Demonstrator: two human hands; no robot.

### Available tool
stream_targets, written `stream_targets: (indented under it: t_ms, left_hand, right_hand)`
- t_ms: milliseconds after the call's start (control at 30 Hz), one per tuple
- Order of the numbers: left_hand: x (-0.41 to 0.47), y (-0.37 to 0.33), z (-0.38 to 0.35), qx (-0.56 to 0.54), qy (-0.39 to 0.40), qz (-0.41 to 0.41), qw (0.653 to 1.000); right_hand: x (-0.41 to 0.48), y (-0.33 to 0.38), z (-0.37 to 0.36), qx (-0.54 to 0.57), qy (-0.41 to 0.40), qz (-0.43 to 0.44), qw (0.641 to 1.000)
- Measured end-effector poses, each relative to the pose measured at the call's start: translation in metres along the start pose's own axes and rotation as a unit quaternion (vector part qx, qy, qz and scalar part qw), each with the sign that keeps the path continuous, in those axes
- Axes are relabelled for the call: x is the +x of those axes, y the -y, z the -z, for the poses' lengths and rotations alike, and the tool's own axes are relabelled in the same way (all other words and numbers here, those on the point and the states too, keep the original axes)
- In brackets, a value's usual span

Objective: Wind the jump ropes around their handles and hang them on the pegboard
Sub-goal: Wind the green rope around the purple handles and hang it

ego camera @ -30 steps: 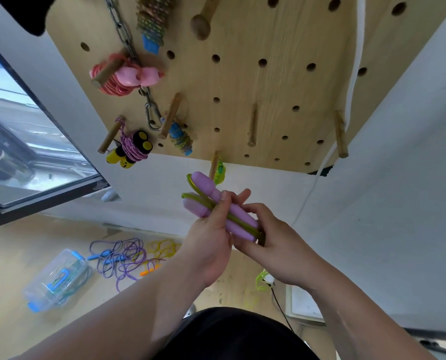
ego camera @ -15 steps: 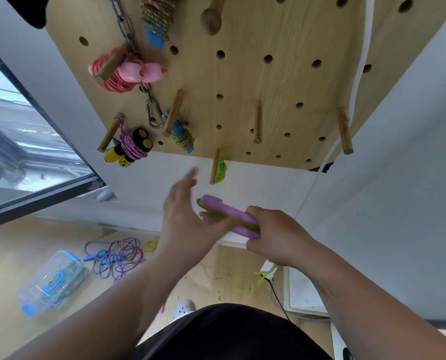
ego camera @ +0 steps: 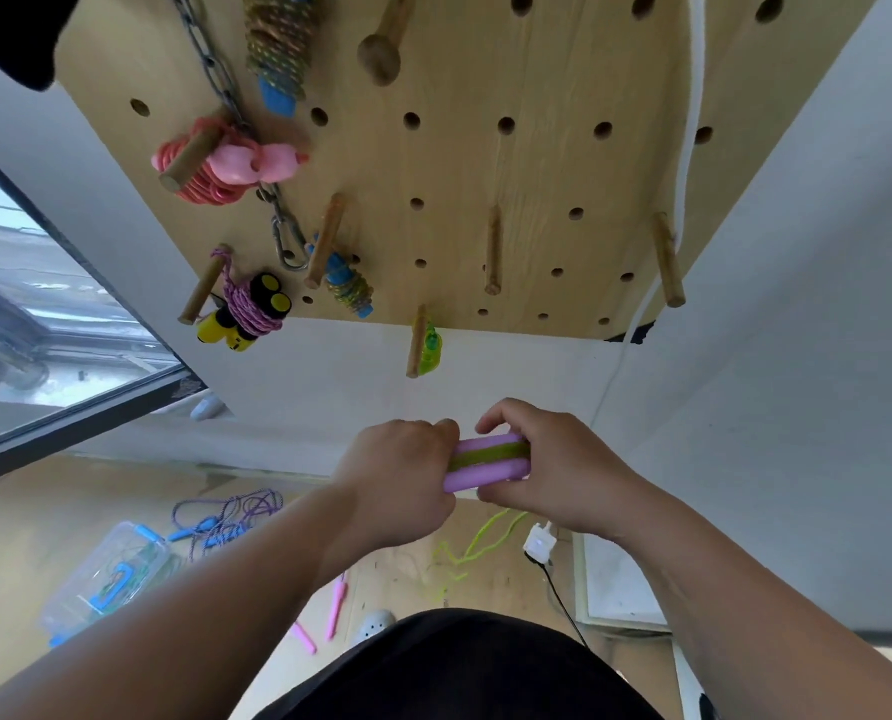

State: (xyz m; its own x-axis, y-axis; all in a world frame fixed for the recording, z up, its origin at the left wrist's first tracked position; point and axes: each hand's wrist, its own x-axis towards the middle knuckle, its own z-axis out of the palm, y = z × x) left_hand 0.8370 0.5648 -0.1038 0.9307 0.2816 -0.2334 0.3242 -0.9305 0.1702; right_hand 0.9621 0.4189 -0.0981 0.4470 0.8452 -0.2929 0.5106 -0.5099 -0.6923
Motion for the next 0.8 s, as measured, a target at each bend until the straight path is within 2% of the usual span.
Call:
stream_targets:
  t_ms: [200,367,500,600,800]
  left_hand:
    - [0.021,0.005,0.010,-0.033,0.032,0.078,0.996]
    - [0.019,-0.003,0.019,-0.107,0.087,0.032,0.990]
    - [0.012,-0.012,0.029,-0.107,0.163,-0.043,0.980]
    - [0.014,-0.017,0.035,-0.063,0.262,-0.093,0.959]
    - [0.024,-0.024,0.042,-0.012,0.344,-0.108,0.933]
  right_hand:
    - [-0.007,-0.014,0.008,-0.217,0.030,-0.025,0.975]
    - [-0.011,-0.039,0.009,-0.194,0.038,-0.001,0.980]
    - [-0.009,-0.054,0.011,-0.197,0.073,0.078,0.974]
    - [0.004,-0.059,0.018,-0.263,0.084,0.138,0.951]
    - [0.033,-0.040,0.037,-0.375,0.031,0.274,0.885]
